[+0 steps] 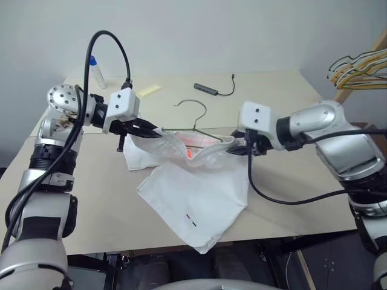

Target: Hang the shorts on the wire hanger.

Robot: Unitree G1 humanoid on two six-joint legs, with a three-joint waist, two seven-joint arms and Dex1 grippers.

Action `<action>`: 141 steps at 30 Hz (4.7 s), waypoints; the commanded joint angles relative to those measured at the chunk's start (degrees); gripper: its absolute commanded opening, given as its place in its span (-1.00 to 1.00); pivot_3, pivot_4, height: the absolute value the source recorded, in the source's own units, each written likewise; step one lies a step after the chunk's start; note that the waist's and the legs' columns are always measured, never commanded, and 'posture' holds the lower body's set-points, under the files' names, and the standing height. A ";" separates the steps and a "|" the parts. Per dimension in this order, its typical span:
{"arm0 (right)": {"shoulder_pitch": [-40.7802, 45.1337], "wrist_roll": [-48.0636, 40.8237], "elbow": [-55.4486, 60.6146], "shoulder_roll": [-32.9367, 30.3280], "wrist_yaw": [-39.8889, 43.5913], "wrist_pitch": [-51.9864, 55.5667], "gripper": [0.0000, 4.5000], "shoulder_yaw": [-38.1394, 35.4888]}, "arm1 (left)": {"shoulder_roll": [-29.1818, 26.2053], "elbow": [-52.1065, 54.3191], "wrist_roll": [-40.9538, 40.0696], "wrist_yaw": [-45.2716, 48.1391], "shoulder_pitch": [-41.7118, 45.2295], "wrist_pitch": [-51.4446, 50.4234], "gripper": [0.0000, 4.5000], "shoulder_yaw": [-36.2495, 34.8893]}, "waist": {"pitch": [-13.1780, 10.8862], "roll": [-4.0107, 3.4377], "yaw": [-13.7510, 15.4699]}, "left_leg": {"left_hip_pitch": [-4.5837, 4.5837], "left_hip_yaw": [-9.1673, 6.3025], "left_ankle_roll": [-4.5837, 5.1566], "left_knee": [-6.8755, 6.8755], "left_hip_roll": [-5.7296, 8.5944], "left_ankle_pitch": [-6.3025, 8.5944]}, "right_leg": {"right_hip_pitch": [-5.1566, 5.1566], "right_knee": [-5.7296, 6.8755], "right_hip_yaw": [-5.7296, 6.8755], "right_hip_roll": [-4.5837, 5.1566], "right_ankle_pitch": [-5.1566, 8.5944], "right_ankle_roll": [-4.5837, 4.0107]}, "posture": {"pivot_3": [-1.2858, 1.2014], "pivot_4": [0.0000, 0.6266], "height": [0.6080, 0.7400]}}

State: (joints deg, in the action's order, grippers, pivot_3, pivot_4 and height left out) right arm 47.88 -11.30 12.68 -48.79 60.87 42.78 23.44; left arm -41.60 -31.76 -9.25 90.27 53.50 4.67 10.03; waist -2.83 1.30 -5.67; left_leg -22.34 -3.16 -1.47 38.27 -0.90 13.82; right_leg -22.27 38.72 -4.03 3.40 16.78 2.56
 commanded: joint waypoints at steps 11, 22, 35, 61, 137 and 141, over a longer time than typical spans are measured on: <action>0.45 -2.82 -1.88 2.39 1.85 3.25 0.07 -4.85 | -0.12 3.25 -2.23 -0.07 -0.02 -1.55 -1.00 -2.67 | 0.00 0.00 0.09 | 0.01 -0.01 0.00 0.00 0.01 0.00 | 0.00 0.05 0.00 0.01 0.00 0.00 | -0.01 -1.00 1.00; -0.68 -3.33 -1.72 3.14 1.44 2.52 -0.95 -5.32 | 0.24 3.23 -2.75 1.03 -0.04 -1.76 -1.00 -2.49 | 0.00 0.00 0.08 | 0.01 -0.01 0.00 0.00 0.01 0.00 | 0.00 0.05 0.00 0.01 0.00 0.00 | -0.01 -1.00 1.00; -4.83 -4.76 0.64 -0.32 -1.02 7.40 -0.95 -10.99 | 2.12 -4.04 -5.17 -9.27 3.30 -0.39 0.61 -10.51 | 0.00 0.00 0.04 | -0.01 -0.02 0.00 0.01 0.02 0.00 | 0.00 0.03 0.00 0.02 0.00 0.00 | -0.04 -1.00 1.00; -17.00 1.41 -7.07 -7.76 -35.67 47.28 -0.95 -47.30 | 12.34 23.79 -20.57 -24.61 -12.53 -17.89 1.00 -17.73 | 0.27 -0.35 -4.07 | 0.06 0.04 0.00 0.02 0.05 0.00 | 0.12 0.02 -0.13 0.08 0.00 0.01 | -0.13 -1.00 1.00; 17.18 19.88 -62.12 -3.86 -96.99 -11.72 0.99 -36.20 | 11.43 30.32 -25.80 -23.63 -16.71 -18.35 1.00 -18.67 | 0.67 -1.09 -6.29 | 1.22 1.33 0.40 -0.53 0.09 0.22 | 1.11 -1.04 -1.57 0.01 0.01 0.47 | -0.08 -1.00 1.00; 13.84 26.75 -55.20 -2.75 -96.18 -15.54 0.99 -29.06 | 11.22 30.89 -25.64 -25.71 -16.89 -19.73 1.00 -19.05 | 0.67 -1.09 -6.38 | 1.23 1.34 0.40 -0.52 0.09 0.22 | 1.11 -1.02 -1.60 0.01 0.00 0.49 | -0.07 -1.00 1.00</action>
State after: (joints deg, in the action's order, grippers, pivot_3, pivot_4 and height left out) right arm 61.90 10.42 -47.56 -51.60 -35.15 30.26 -9.98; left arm -29.53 -2.06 -34.88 66.32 35.63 -15.01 -7.72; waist -2.16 0.21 -12.05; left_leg -21.10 -1.82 -1.07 37.74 -0.81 14.04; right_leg -21.16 37.70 -5.63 3.41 16.77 3.05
